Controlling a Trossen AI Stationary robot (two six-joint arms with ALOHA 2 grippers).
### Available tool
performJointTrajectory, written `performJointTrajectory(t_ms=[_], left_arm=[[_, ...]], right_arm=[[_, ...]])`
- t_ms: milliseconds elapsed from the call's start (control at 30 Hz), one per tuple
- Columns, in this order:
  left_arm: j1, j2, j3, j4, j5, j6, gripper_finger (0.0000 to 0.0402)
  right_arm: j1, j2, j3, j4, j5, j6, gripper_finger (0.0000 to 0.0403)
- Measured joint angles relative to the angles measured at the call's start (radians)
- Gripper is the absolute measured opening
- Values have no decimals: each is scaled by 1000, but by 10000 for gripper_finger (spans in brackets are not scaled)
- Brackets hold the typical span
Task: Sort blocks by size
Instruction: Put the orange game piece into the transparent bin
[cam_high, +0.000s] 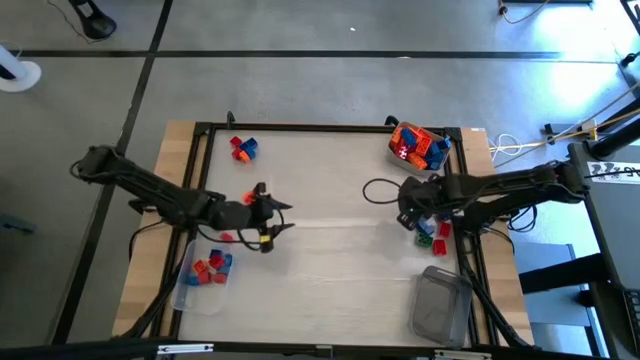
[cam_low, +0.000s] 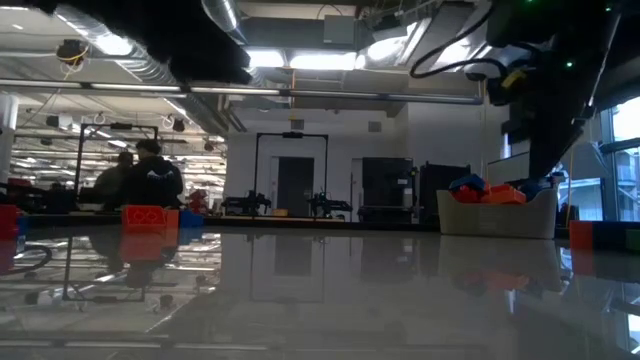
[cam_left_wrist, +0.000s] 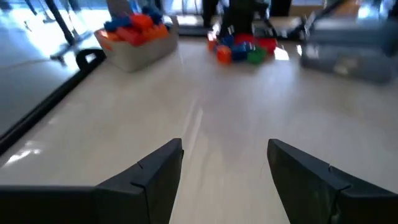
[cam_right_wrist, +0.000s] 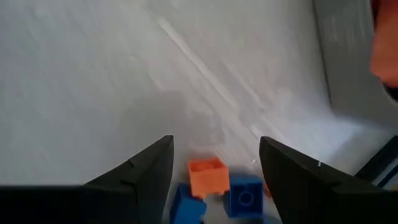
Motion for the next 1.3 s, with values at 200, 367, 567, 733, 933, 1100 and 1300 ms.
performJointTrajectory(t_ms=[200, 367, 567, 733, 933, 1100, 1300], left_arm=[[33, 0, -151, 297, 83, 27, 224], [32, 1, -197, 339, 86, -5, 224], [32, 1, -198, 329, 86, 2, 224], [34, 1, -198, 328, 86, 8, 224], [34, 1, -198, 327, 85, 4, 224], [34, 1, -198, 327, 85, 4, 224], [34, 1, -198, 326, 85, 4, 224]], right_arm=[[-35, 1, -41, -1, -91, -26, 237], [-34, 1, -103, 9, -114, -31, 237], [-34, 1, -170, 58, -91, -27, 237], [-34, 1, -202, 92, -93, -29, 237], [-34, 1, -248, 154, -127, -28, 237], [-34, 1, -275, 170, -142, 6, 237], [-34, 1, -295, 233, -139, -2, 236]])
